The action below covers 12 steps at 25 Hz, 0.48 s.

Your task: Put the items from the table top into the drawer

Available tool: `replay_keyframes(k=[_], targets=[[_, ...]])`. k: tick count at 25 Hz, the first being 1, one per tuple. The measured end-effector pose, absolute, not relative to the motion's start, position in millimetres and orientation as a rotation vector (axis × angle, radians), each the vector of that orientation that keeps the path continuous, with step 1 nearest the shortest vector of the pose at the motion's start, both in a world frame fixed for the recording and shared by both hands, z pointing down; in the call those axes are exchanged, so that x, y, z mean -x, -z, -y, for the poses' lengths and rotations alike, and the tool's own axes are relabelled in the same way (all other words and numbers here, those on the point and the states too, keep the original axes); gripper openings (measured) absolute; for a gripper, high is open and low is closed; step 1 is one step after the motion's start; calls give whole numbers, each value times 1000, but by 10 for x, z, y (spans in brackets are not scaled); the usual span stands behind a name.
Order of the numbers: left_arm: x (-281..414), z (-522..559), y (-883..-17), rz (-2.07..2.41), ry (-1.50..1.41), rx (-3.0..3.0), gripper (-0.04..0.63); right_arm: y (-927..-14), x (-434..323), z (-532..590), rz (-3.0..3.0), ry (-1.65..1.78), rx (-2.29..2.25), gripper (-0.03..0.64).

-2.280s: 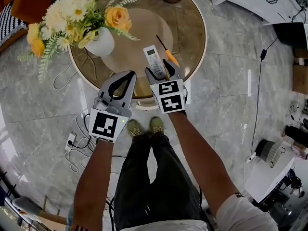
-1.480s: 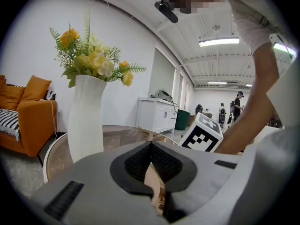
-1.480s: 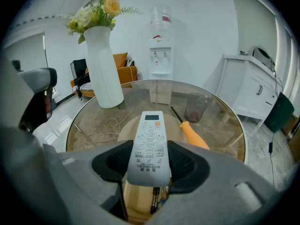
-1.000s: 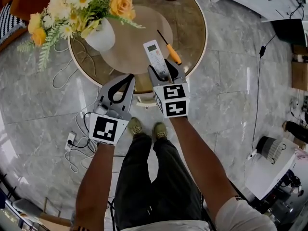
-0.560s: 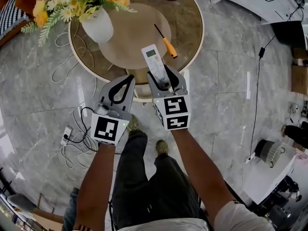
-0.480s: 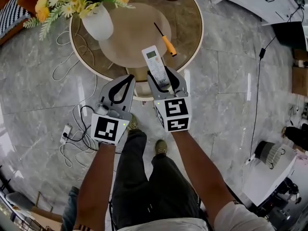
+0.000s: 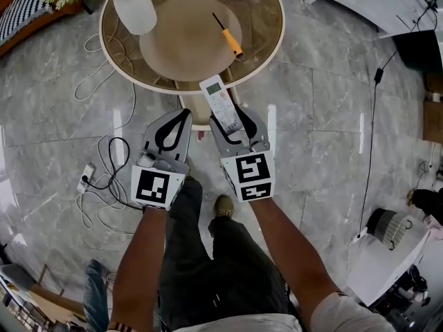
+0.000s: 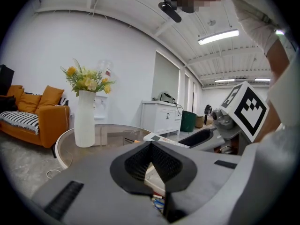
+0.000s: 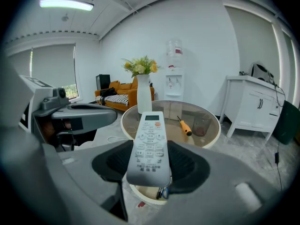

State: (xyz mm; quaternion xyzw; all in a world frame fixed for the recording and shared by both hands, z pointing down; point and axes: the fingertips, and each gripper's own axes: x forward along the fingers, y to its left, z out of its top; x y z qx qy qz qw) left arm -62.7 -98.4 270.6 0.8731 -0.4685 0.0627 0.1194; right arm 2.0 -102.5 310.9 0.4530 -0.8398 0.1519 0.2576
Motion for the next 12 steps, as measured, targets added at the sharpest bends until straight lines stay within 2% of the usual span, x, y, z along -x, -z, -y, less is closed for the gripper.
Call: replay_keyframes(k=[12], targets=[[450,500,-3083,1438,-188,-2532,-2,-3657,-252,470,2290,-414,-1116,227]])
